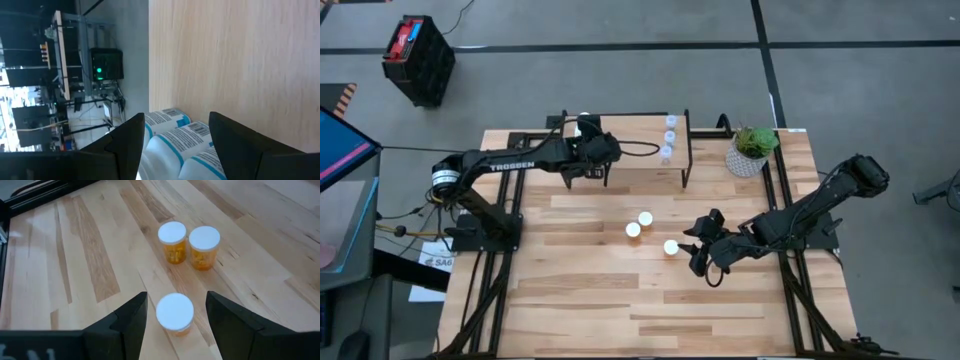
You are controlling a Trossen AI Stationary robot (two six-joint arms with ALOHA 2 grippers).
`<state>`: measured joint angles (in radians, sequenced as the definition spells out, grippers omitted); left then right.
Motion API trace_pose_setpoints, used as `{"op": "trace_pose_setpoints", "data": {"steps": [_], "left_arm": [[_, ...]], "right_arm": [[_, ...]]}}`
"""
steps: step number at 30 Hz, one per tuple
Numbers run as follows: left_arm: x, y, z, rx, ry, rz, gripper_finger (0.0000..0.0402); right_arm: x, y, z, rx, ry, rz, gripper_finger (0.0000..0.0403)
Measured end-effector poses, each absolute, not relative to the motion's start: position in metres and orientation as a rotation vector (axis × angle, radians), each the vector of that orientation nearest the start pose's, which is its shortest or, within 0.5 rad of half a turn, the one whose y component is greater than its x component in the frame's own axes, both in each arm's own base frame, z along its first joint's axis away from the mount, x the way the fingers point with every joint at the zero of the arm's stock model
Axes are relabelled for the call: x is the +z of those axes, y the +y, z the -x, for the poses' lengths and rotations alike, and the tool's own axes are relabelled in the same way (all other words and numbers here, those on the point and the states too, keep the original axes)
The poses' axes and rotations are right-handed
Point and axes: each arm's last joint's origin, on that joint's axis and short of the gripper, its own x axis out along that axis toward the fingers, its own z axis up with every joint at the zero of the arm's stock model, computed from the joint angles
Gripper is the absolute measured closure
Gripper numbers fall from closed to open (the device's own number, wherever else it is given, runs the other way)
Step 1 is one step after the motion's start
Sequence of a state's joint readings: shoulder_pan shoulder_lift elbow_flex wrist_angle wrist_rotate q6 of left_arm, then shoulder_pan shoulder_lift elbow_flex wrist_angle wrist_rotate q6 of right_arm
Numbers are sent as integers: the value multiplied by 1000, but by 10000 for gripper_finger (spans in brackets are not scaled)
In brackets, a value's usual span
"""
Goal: Pick and place medicine bottles onto shelf by color
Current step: Put the white pill bottle on the shelf aligned with the other white pill bottles, then put the bottom orange pill bottle on the shelf
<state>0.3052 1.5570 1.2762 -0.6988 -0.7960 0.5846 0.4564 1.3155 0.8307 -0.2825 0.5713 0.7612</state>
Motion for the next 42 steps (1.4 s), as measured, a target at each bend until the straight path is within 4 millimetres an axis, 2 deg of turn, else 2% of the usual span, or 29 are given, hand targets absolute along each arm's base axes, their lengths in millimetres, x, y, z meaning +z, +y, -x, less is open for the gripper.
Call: {"op": "trace_pose_setpoints", "data": {"steps": [8, 11, 17, 20, 29, 35, 39, 42], "left_arm": [[286, 118, -297, 714, 1265, -724, 191], [296, 114, -302, 669, 1207, -691, 191], [320, 80, -316, 309, 1031, -539, 191], [323, 65, -318, 168, 996, -457, 191], [309, 27, -302, -262, 1144, -291, 191], [305, 19, -288, -328, 1273, -202, 191], [309, 15, -281, -413, 1277, -116, 191], [313, 14, -274, -401, 1291, -96, 191]], "right_arm": [[234, 102, -244, -350, 580, -355, 179], [234, 103, -244, -349, 580, -355, 179], [234, 103, -244, -349, 580, -355, 179], [234, 103, -244, -349, 580, -354, 179], [234, 101, -245, -329, 597, -358, 179], [234, 101, -245, -329, 598, -358, 179], [233, 101, -245, -328, 598, -358, 179], [234, 101, -245, -328, 594, -362, 179]]}}
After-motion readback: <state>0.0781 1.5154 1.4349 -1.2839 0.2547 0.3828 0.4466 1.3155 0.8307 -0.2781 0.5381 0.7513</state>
